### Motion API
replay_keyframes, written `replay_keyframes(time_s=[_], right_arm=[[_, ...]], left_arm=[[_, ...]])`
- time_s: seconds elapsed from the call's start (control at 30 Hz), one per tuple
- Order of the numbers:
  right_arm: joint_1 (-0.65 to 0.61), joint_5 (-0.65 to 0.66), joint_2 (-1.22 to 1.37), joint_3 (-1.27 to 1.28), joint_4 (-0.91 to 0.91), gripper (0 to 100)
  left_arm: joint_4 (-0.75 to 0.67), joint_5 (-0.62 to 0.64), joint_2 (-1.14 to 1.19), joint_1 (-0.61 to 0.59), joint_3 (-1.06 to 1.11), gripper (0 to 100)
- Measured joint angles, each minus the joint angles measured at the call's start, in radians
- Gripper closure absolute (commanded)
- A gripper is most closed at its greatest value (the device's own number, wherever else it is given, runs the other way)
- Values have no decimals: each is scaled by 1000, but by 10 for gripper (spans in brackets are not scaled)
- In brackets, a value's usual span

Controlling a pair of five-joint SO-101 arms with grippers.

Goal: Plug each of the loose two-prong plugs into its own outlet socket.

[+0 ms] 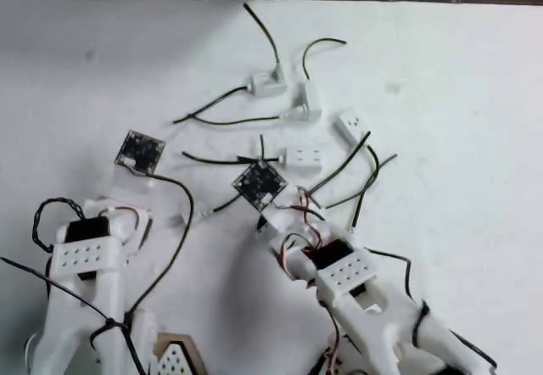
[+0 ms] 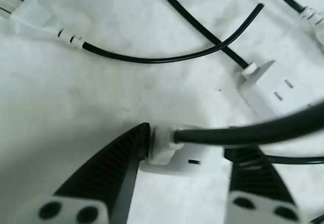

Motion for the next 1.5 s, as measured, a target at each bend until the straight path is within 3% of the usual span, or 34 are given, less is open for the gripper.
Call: replay_keyframes(time_s=[0.17, 0.33, 0.47, 0.7, 0.93, 1.1, 1.23, 1.5], right_arm=[[-29, -3, -273, -143, 296, 604], [-60, -95, -512, -322, 620, 604], [26, -170, -588, -359, 775, 604], [331, -218, -609, -365, 815, 604], [499, -218, -609, -365, 815, 604], [523, -218, -609, -365, 815, 604], [531, -218, -609, -364, 815, 604], [529, -218, -609, -354, 815, 604]], left_arm=[[0, 66, 0, 0, 0, 734], [0, 101, 0, 0, -40, 728], [35, 101, 0, 75, -86, 728], [146, 110, 0, 362, -173, 717], [149, 155, 0, 560, -187, 664], [127, 201, 0, 697, -187, 664], [29, 232, 34, 732, -187, 664], [-51, 245, 414, 740, -364, 705]])
